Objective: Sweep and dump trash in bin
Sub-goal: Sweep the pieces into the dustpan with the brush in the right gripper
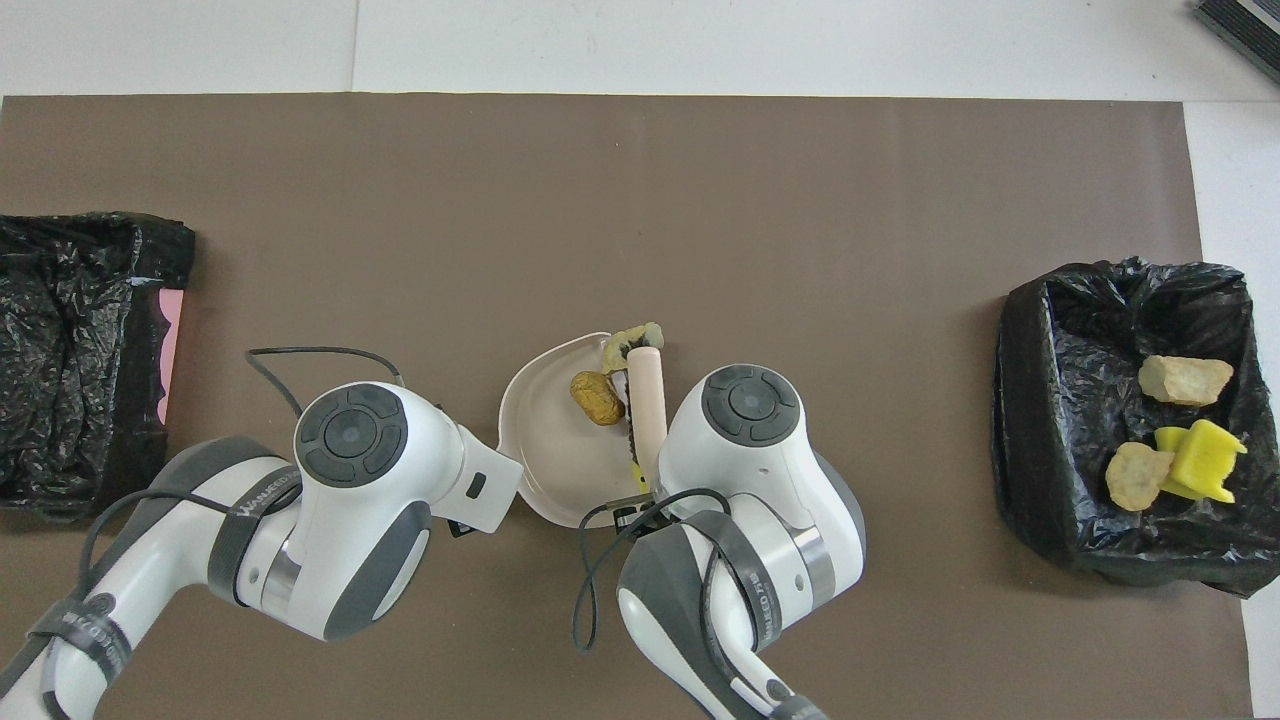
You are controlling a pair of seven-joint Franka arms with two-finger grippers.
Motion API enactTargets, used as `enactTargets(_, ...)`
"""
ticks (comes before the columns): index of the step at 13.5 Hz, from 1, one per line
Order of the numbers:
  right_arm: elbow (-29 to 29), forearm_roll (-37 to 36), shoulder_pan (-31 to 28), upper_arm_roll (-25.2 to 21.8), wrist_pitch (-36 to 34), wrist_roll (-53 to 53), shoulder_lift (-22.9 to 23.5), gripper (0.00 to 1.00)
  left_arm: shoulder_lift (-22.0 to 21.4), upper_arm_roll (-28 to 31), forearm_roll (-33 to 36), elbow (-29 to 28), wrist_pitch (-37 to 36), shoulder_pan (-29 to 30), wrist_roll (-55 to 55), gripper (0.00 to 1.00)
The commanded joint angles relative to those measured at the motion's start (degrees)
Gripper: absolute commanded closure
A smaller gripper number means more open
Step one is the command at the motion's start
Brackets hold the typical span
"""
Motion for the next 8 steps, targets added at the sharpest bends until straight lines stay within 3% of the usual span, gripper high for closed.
enactTargets(1, 2.05, -3.67, -3.14, -0.05, -5.1, -1.61, -1.0, 1.0, -1.66, 0.66, 0.02, -1.94, 0.75, -0.57, -1.05, 1.0)
enactTargets(5, 3.02, -13.09, -8.75, 0.22, -7.31, -5.02, 0.05, 1.0, -1.66, 0.66, 0.02, -2.03, 0.75, -0.48, -1.13, 1.0)
enactTargets(8, 10.11, -18.81, -8.68, 0.13, -9.95, -5.92, 6.53, 1.0, -1.66, 0.66, -0.07, -2.12, 0.75, -0.39, -1.13, 1.0)
